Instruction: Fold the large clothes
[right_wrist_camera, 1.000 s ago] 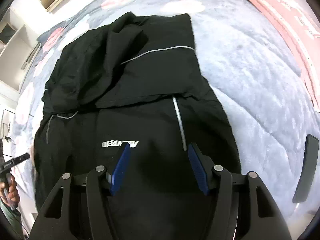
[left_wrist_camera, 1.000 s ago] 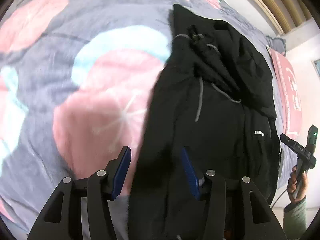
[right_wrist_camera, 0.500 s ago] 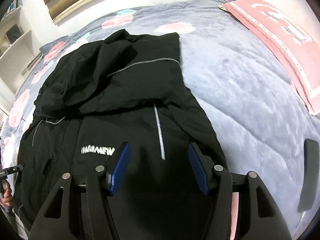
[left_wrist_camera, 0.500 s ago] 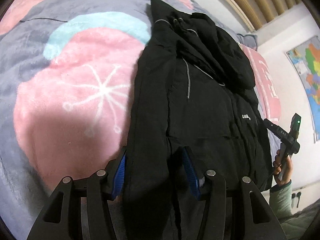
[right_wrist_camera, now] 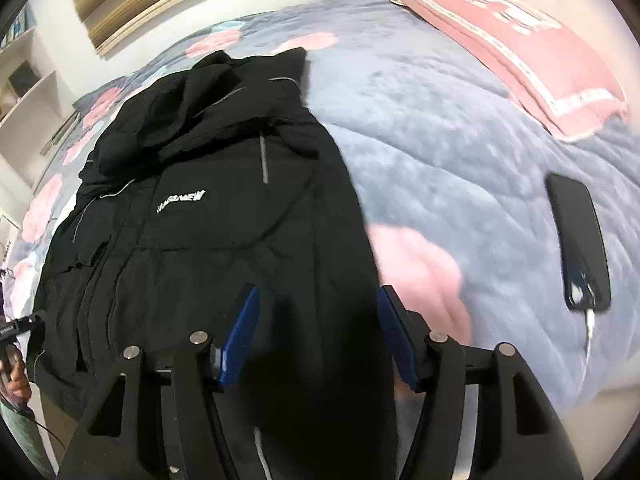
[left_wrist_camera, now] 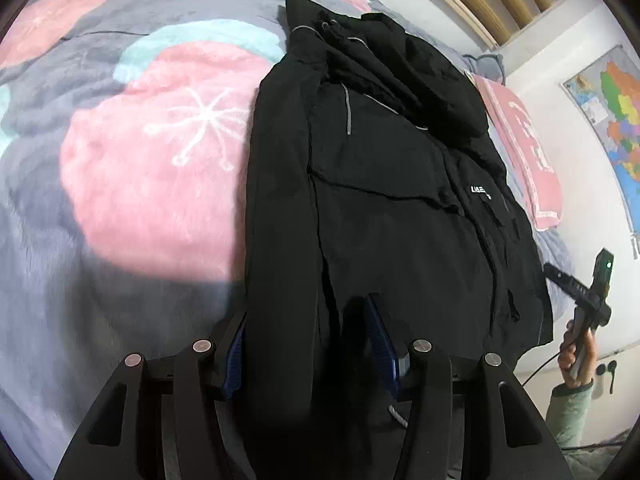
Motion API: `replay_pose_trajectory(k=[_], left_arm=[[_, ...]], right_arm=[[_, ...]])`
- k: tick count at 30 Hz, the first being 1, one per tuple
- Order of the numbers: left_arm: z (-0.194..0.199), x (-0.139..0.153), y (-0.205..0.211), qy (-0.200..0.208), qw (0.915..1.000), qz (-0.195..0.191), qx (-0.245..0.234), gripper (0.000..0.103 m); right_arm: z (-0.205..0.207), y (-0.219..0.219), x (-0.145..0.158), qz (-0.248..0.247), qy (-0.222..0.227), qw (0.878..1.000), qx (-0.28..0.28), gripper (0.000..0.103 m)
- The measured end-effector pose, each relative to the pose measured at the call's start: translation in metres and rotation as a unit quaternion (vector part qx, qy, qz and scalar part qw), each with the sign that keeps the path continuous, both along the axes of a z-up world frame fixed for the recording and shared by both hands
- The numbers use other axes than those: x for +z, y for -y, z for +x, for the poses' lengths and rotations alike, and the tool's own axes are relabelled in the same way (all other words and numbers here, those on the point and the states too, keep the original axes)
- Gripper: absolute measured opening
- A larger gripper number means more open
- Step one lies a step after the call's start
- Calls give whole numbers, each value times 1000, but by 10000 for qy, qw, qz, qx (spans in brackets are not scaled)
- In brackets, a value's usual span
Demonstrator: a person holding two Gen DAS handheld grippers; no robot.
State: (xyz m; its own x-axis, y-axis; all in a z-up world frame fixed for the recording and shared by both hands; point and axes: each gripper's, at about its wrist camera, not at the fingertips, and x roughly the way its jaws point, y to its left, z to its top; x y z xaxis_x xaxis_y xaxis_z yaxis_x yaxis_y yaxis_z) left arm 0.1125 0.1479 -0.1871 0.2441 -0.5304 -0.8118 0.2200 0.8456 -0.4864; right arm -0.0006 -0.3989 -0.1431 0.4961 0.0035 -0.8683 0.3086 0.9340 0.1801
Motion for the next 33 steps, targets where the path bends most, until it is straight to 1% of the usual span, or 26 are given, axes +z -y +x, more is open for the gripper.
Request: replay_pose_trajectory(k=[4,6,7,8,9,10,11,12,14,16,17,20,22,23,24,25,26,28,29,30,31,32,33], left_arm=[[-5,-1,3,50,9999,-81,64,54],[-7,3,8,125,9998,-159,-7,54],[-9,7,12,188,9995,-248,-76,54],[-10,13,16,249,9987,-402,-170,54],[-10,19,20,318,9978,-542,-231,54],[-11,27,25,418,9956,-779,-314,54],[-11,32,28,467,9942,-906,-335,54],[-11,36,31,508,9931,-1005,-318,54],[-10,34,36,473,9940,-947,-290,54],[-12,24,35,364,9949,-916,-237,54],[-14,19,33,307,9953,-895,-208,54],[-24,6,21,152,9965,-810,-147,54],[-35,2,14,125,9967,-792,-137,54],[-40,2,11,140,9971,-740,-134,54],[-43,2,10,155,9973,-704,-130,54],[-46,2,9,143,9977,-646,-114,56],[-49,1,8,130,9979,-621,-102,56],[-53,1,7,136,9980,-604,-99,56],[-54,1,8,171,9982,-572,-77,56],[-55,2,10,218,9982,-549,-41,52],[-56,6,12,290,9980,-563,-10,31],[-58,11,13,376,9978,-544,7,21],[-59,20,12,527,9968,-599,26,19]], right_arm=[[-6,-9,-15,-39,-247,9995,177,66],[-7,-16,-14,7,-189,9993,315,53],[-7,-20,-11,-26,-175,9992,368,48],[-6,-25,-5,-26,-93,9990,436,48],[-6,-29,2,136,33,9985,533,48],[-5,-31,7,335,143,9974,621,48],[-4,-33,13,533,233,9959,688,48],[-3,-34,15,562,220,9959,676,48],[-1,-35,14,451,131,9970,618,48],[-3,-28,5,443,14,9979,480,48],[-7,-24,0,489,-45,9980,386,48],[-22,-7,-13,383,-295,9987,136,48],[-33,2,-20,501,-375,9980,53,49],[-40,7,-22,666,-354,9971,22,53],[-48,11,-24,859,-320,9958,9,55],[-52,12,-25,936,-318,9951,10,58],[-59,12,-25,1002,-318,9944,55,59],[-64,6,-24,1022,-301,9941,204,59],[-66,-2,-22,935,-298,9946,345,55],[-66,-8,-19,847,-280,9951,414,49],[-66,-14,-15,820,-241,9952,475,36],[-66,-19,-9,840,-145,9948,560,34],[-65,-23,0,868,2,9942,639,33]])
